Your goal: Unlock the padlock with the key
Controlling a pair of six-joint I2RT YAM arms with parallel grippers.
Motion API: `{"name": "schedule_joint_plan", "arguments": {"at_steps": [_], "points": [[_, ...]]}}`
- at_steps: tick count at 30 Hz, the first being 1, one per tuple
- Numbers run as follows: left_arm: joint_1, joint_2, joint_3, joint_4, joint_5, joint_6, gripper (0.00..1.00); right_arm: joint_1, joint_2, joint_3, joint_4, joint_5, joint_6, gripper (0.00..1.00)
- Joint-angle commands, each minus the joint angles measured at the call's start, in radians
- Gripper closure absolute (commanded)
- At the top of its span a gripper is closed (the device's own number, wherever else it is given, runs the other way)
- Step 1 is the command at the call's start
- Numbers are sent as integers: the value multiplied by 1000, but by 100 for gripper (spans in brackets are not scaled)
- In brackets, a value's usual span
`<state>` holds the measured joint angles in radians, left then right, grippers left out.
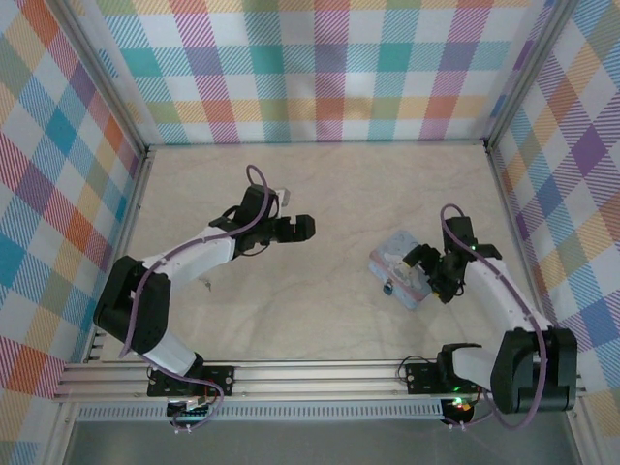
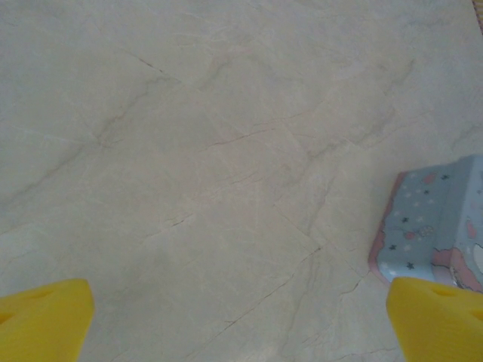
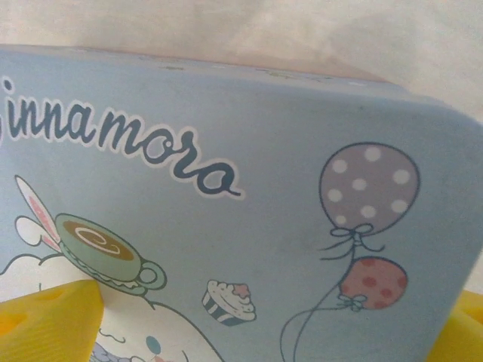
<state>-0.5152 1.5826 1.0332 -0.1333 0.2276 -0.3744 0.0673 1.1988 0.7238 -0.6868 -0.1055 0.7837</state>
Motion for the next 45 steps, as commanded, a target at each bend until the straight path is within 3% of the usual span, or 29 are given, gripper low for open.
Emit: {"name": "schedule_joint_plan", "arguments": {"at_steps": [1, 12, 21, 33, 36, 45], "points": [[-15, 40, 59, -7, 72, -3, 4, 41, 86, 62, 57, -34, -105, 7], [-49, 194, 200, -6, 194, -30, 9, 194, 324, 255, 123, -76, -224, 7], [-52, 181, 130, 25, 192, -73, 18, 307, 437, 411, 174, -151, -271, 7], [-52, 97, 33, 50, 154, -87, 28, 307, 302, 298, 195, -43, -188, 7], [-52, 104, 30, 61, 163, -93, 34, 304, 297, 282, 216, -43, -179, 12], [-52, 112, 24, 65, 150, -97, 50, 301, 415, 356, 249, -118, -178, 44]]}}
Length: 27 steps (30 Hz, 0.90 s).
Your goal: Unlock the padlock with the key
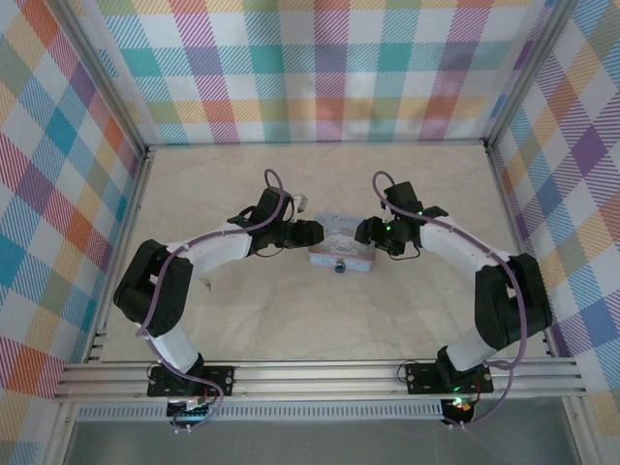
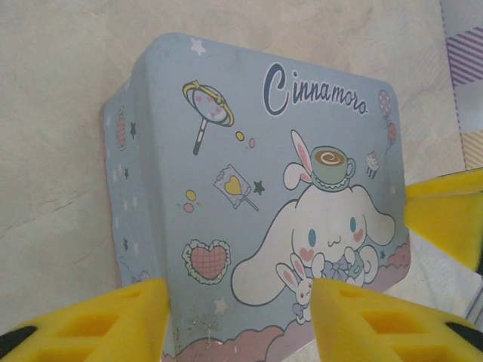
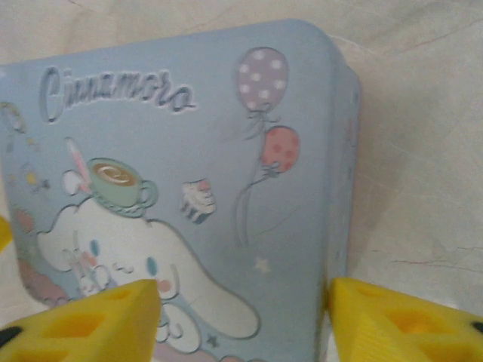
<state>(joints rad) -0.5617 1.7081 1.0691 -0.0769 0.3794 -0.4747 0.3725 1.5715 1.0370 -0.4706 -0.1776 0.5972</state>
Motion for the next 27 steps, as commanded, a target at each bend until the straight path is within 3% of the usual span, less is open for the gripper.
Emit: {"name": "schedule_joint_plan", "arguments": {"at_steps": [1, 5, 16, 23, 27], "points": [[-6, -13, -12, 5, -9, 5, 52, -5, 58, 57, 36, -56, 8, 46], [1, -14, -15, -4, -39, 9, 58, -1, 119, 118, 38, -89, -3, 51], [58, -5, 20, -30, -106, 22, 59, 6, 258, 252, 44, -135, -22, 51], [79, -11, 18, -50, -133, 30, 55, 7, 248, 244, 49, -128, -20, 49], [89, -32, 3, -53, -142, 30, 47, 6, 237, 235, 45, -115, -25, 45]]}}
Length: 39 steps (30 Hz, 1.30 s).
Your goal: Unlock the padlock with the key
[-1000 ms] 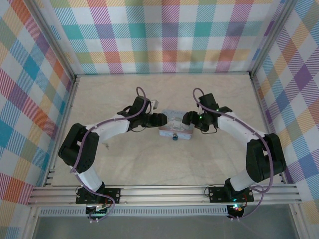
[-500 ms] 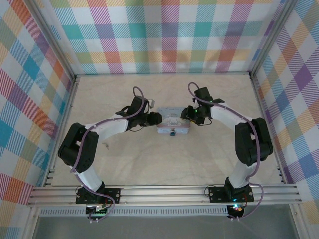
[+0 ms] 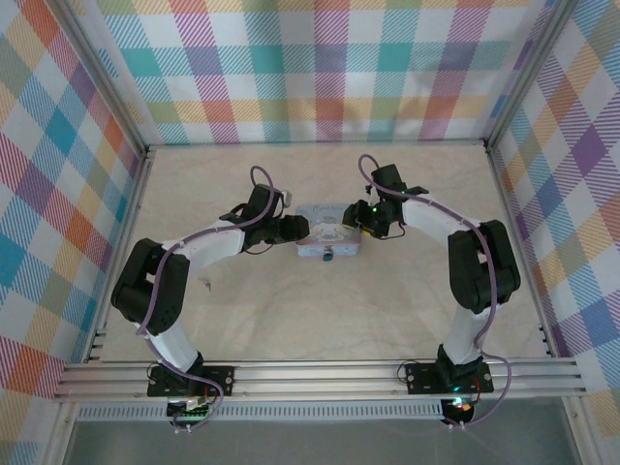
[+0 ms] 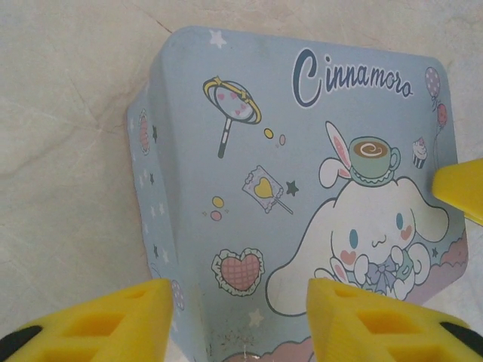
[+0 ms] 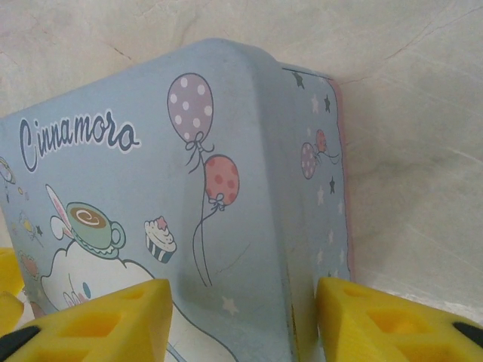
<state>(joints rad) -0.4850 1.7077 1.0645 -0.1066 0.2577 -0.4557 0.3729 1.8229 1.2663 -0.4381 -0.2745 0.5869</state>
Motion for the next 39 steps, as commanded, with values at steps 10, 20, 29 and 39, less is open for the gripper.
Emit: {"name": "schedule_joint_plan", "arguments": {"at_steps": [10, 20, 29, 39], "points": [[27, -151, -42, -113, -156, 5, 8, 4, -60, 10, -34, 74, -36, 30], [66, -330, -84, -372, -405, -45, 0, 10, -224, -67, -94, 217, -59, 27], [130, -419, -135, -663, -527, -166, 19, 135, -428, -220, -15, 130, -91, 33], [206, -467, -227, -752, -628, -214, 23, 392, -472, -277, 113, 46, -165, 34]]}}
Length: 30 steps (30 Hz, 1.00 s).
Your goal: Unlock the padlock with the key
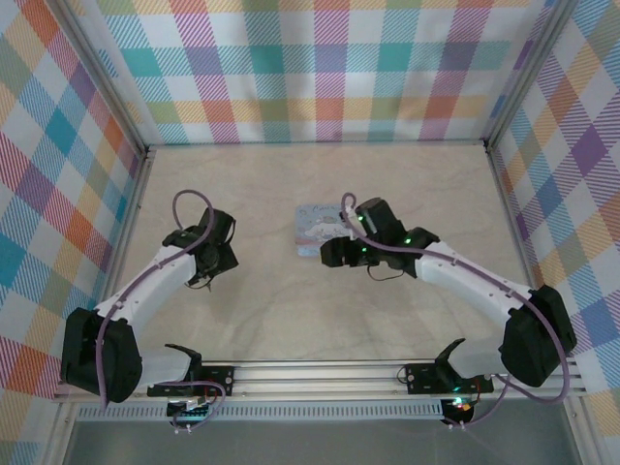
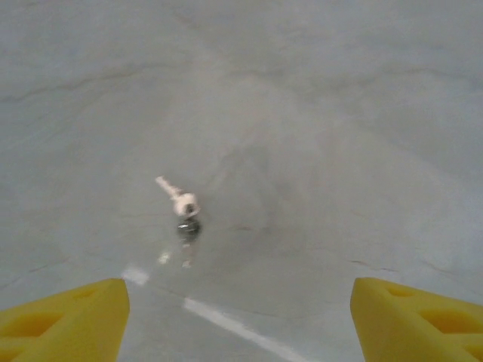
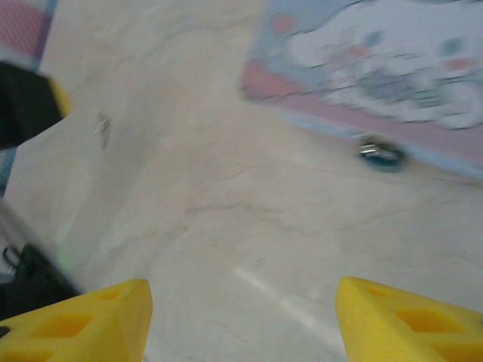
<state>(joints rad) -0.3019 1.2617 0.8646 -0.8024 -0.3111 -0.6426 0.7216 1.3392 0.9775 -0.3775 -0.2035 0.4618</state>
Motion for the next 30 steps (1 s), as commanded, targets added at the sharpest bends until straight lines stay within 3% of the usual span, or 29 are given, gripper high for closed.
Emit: {"name": "schedule_joint_plan", "arguments": {"at_steps": [1, 10, 30], "points": [[31, -15, -34, -49, -61, -25, 25, 65, 26, 20, 52, -19, -40, 35], [61, 106, -73, 65, -18, -21, 42, 162, 107, 68, 50, 9, -40, 34], [105, 238, -106, 156, -28, -28, 54, 165, 64, 49, 29, 33, -34, 34]]}}
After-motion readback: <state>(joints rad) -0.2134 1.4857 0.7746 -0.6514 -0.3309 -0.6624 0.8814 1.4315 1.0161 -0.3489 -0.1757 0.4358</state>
